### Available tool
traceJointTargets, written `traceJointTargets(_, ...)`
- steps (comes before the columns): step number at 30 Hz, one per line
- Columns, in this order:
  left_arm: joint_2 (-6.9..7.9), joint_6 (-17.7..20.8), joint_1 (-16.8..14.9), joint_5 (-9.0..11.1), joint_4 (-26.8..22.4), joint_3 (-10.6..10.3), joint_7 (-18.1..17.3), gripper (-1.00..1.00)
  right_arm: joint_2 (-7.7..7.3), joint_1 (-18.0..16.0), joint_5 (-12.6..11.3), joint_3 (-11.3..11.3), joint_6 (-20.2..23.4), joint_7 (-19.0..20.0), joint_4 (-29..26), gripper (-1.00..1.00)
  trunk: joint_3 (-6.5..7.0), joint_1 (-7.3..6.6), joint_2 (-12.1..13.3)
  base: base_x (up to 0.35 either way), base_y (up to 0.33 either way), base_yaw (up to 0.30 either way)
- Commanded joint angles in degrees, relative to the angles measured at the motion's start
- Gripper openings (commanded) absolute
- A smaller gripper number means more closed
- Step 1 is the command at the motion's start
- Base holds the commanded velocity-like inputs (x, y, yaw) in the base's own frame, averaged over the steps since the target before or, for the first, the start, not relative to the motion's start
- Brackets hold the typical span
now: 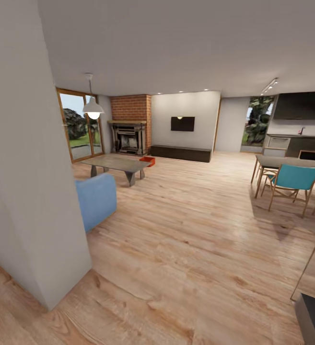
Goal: Move the two storage containers from the living room to the garage. In the garage, place one container on the floor and stack the other container on top of it (either order is fine).
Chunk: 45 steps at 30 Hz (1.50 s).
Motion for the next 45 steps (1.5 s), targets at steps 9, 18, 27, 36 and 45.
traceJointTargets(9, 0.04, 0.2, 0.0, 0.4, 0.0, 0.1, -0.2, 1.0, -0.1, -0.1, 0.1, 0.5, -0.2, -0.2, 0.1, 1.0, -0.07, 0.03, 0.0, 0.324, 0.0, -0.289)
traceJointTargets(18, -0.06, -0.1, 0.0, 0.4, 0.0, 0.1, -0.1, 1.0, -0.17, -0.1, 0.1, 0.4, -0.2, -0.1, 0.2, 1.0, -0.07, 0.03, 0.0, 0.324, 0.0, -0.289)
traceJointTargets(27, -0.08, 0.0, 0.0, 0.4, 0.0, 0.1, -0.1, 1.0, -0.2, -0.1, 0.2, 0.5, -0.2, -0.1, 0.2, 1.0, -0.07, 0.03, 0.0, 0.324, 0.0, -0.192)
traceJointTargets(36, -0.02, 0.0, 0.0, 0.4, 0.0, 0.1, -0.1, 1.0, -0.37, -0.1, 0.3, 0.9, -0.2, 0.0, 0.2, 1.0, -0.07, 0.03, 0.0, 0.324, 0.0, -0.007)
traceJointTargets(45, 0.18, 0.5, 0.0, 0.4, 0.0, 0.1, -0.2, 1.0, -0.3, -0.1, 0.1, 0.6, -0.1, -0.2, 0.2, 1.0, -0.07, 0.03, 0.0, 0.324, 0.0, 0.0)
